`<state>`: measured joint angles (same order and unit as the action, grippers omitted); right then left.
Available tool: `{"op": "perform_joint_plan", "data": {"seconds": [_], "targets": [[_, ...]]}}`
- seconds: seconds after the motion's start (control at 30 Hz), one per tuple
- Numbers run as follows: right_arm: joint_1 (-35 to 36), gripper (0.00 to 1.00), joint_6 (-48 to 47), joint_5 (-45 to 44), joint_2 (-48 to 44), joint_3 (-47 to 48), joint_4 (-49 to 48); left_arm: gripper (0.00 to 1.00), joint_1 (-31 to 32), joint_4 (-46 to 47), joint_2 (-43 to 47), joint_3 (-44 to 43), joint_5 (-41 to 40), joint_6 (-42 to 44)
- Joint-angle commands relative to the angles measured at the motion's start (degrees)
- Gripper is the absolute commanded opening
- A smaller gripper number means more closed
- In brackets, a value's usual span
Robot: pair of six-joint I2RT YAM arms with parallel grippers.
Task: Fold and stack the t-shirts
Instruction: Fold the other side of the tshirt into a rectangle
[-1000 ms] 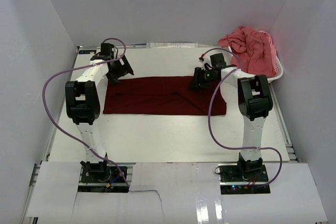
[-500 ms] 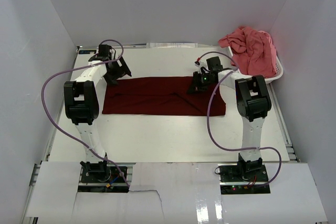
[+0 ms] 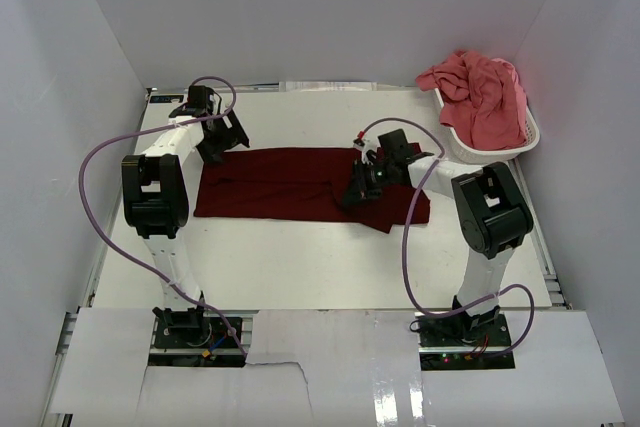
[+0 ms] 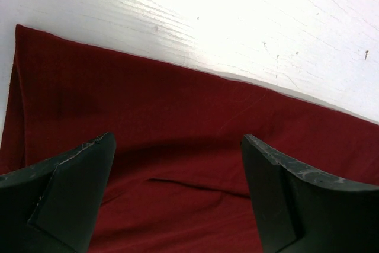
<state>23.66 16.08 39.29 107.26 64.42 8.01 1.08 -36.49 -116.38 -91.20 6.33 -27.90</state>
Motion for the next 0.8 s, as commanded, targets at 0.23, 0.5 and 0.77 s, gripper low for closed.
{"op": "perform_joint_plan", "data": {"seconds": [0.23, 0.5, 0.77], "targets": [[2.5, 0.64, 7.6, 9.6, -0.6, -5.1, -9.9, 0.98, -0.5, -1.5, 3.2, 0.8, -2.5, 0.8], [-0.9, 0.73, 8.0, 9.2, -4.5, -2.1, -9.8, 0.98, -4.4, -1.6, 5.6, 2.2, -1.1, 0.0], [-3.5, 0.70, 3.5, 2.5, -3.3, 1.2, -3.7, 0.98, -7.7, 3.3, 10.8, 10.0, 1.9, -3.8]]}}
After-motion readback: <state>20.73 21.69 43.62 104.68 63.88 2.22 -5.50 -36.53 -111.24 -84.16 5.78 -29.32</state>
